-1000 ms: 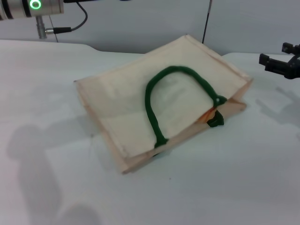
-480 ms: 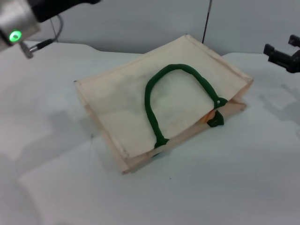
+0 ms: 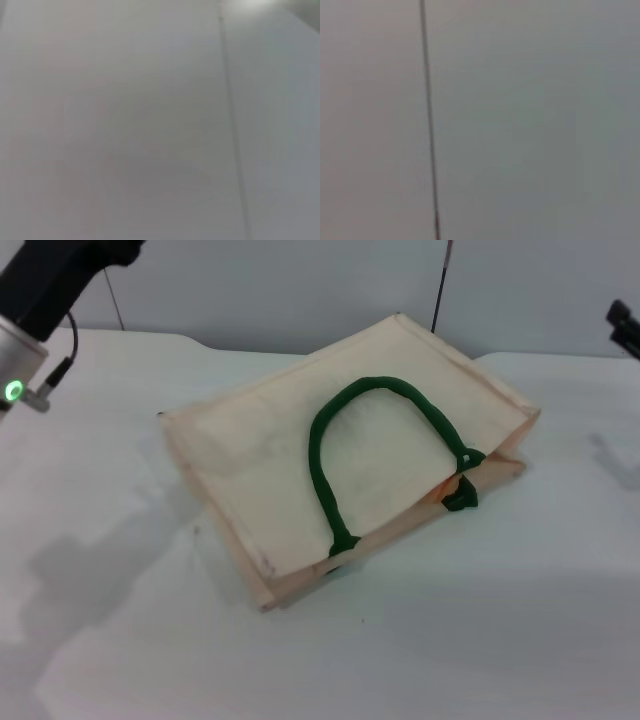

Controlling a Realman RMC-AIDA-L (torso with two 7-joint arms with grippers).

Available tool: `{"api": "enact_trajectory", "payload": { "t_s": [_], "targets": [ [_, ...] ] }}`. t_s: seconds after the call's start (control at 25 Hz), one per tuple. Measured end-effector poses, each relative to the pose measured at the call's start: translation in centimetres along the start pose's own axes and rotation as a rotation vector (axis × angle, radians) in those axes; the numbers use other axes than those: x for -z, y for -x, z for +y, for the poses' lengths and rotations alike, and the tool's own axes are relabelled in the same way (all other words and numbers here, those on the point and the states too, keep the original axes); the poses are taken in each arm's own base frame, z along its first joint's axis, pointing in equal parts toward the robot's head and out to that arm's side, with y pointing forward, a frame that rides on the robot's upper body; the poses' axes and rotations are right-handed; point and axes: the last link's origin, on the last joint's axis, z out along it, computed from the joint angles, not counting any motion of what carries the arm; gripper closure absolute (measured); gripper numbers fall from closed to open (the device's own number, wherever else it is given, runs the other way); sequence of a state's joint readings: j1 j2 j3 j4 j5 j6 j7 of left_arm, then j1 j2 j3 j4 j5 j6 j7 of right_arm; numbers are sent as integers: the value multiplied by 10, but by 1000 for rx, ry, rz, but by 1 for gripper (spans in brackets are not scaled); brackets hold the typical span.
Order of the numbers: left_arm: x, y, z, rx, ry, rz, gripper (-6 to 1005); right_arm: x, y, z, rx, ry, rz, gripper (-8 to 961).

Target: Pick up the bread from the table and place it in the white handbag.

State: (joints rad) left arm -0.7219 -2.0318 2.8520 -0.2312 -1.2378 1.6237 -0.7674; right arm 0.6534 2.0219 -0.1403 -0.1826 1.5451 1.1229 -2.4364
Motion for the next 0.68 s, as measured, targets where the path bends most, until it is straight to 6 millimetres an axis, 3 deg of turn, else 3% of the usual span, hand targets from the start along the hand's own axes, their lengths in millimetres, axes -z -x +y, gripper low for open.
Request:
{"api": "enact_trajectory", "payload": {
  "t_s": [0.28, 0.68],
  "targets": [
    [12, 20, -1, 27, -130, -31, 117, 13, -8, 9, 22, -140, -122, 59],
    [11, 22, -1, 43, -137, -34, 119, 13, -9, 11, 8, -141, -122, 59]
  ]
}}
